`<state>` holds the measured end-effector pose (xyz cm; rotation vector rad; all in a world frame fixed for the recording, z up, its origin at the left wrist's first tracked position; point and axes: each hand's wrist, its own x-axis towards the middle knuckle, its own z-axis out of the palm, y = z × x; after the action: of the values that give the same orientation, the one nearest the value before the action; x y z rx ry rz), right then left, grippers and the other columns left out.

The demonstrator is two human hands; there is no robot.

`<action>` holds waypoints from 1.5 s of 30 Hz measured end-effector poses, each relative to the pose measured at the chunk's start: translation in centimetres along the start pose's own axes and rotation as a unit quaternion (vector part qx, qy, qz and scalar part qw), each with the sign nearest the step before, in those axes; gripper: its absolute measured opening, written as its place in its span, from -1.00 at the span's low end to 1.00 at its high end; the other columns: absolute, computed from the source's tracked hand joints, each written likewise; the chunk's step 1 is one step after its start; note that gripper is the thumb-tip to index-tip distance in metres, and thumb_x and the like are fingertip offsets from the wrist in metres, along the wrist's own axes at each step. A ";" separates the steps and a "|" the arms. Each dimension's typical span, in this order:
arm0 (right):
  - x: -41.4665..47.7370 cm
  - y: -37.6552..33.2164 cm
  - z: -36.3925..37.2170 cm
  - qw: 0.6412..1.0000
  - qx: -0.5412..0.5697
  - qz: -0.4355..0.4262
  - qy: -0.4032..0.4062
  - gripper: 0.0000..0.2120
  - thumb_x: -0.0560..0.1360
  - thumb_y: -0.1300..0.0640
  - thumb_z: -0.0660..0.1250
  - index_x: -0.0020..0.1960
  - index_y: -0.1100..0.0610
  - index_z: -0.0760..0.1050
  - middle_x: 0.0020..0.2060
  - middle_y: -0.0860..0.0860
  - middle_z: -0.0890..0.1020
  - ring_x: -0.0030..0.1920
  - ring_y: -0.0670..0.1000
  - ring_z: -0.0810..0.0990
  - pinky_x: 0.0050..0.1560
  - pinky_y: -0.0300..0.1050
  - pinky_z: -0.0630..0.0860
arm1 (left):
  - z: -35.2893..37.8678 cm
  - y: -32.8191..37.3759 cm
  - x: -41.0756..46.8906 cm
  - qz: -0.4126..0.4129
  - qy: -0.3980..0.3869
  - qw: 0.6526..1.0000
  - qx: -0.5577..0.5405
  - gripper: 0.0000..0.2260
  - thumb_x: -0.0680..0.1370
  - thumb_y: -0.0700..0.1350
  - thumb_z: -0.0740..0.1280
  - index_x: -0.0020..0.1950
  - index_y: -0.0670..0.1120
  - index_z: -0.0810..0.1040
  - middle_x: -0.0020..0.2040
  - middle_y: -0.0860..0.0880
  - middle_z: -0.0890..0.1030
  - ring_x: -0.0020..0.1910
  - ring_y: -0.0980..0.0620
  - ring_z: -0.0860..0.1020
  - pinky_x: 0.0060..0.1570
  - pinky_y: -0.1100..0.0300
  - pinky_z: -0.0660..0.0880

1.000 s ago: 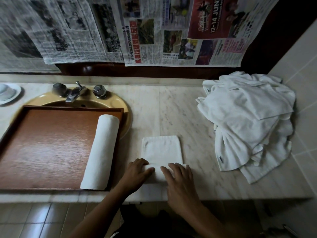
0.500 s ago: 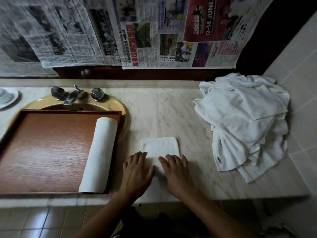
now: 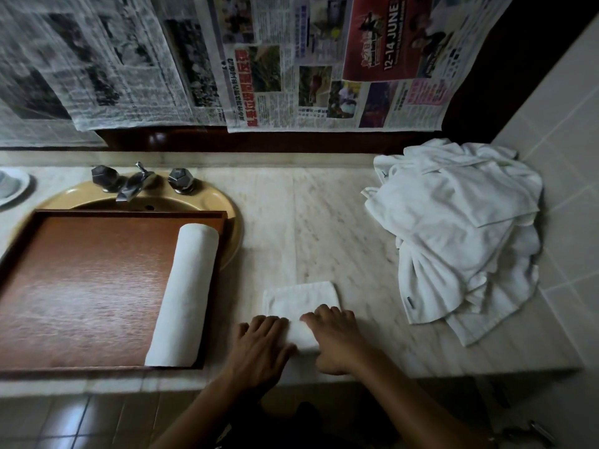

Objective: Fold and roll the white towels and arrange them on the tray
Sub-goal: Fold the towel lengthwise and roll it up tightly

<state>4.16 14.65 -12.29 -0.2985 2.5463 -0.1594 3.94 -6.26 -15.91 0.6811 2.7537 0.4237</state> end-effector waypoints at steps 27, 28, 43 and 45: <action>5.2 1.3 -3.2 0.992 -0.103 -0.043 0.063 -0.08 0.33 0.07 0.49 0.58 0.05 0.11 0.40 0.13 0.33 0.36 0.21 0.35 0.34 0.19 0.33 | -1.7 -0.7 2.9 -0.287 0.061 0.892 -0.345 -0.36 0.58 0.37 0.21 0.49 -0.04 0.45 0.30 -0.17 0.52 0.26 -0.14 0.53 0.25 0.00 0.47; 5.4 1.2 -3.4 0.992 -0.100 -0.043 0.060 -0.14 0.32 0.09 0.49 0.53 0.05 0.18 0.35 0.12 0.36 0.32 0.21 0.37 0.27 0.16 0.36 | -1.6 -0.8 2.9 -0.293 0.057 0.888 -0.351 -0.31 0.54 0.44 0.20 0.49 -0.01 0.44 0.29 -0.17 0.54 0.23 -0.13 0.56 0.25 -0.02 0.50; 0.2 1.0 -1.4 0.993 -0.025 -0.057 0.097 -0.25 0.43 0.01 0.38 0.55 -0.05 0.15 0.36 0.01 0.36 0.34 0.15 0.36 0.25 0.11 0.38 | -2.1 2.5 1.5 -0.289 0.100 0.641 -0.704 -0.61 0.43 0.14 0.57 0.22 0.12 0.62 0.26 -0.08 0.59 0.22 -0.11 0.61 0.08 -0.08 0.66; -0.1 0.6 -1.7 0.989 -0.017 -0.064 0.135 -0.23 0.44 -0.03 0.39 0.57 -0.08 0.13 0.36 -0.01 0.34 0.34 0.13 0.36 0.28 0.11 0.36 | -3.1 2.9 1.3 -0.263 0.120 0.659 -0.695 -0.76 0.52 0.04 0.51 0.13 -0.01 0.64 0.14 -0.13 0.66 0.16 -0.14 0.64 0.07 -0.08 0.65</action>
<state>3.16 15.37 -10.94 -0.4843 2.8006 -0.2182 2.98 -3.88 -12.31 -0.5871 1.7062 2.1216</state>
